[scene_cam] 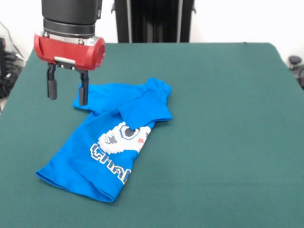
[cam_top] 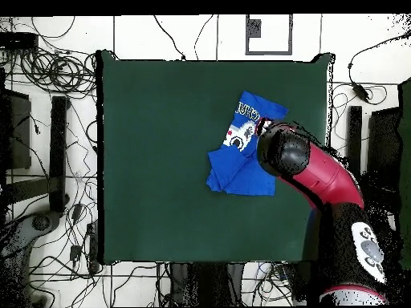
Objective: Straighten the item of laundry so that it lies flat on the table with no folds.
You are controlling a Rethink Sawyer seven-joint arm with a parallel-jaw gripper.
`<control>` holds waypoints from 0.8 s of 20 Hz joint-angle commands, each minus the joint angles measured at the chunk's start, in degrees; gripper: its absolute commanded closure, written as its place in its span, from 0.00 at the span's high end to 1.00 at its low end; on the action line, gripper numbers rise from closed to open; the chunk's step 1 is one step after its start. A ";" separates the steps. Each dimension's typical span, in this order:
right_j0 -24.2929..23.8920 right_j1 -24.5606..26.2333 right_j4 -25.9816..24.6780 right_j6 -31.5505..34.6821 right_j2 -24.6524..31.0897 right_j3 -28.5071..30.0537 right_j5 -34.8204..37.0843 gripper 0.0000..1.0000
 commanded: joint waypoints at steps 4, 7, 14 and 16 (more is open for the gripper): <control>4.22 2.13 1.03 13.44 8.23 8.20 -2.67 1.00; 4.57 2.13 1.18 13.89 8.41 8.99 -3.73 1.00; 5.70 2.55 1.28 14.26 8.05 9.75 -5.42 1.00; 6.15 2.90 1.38 14.47 7.97 9.80 -5.99 1.00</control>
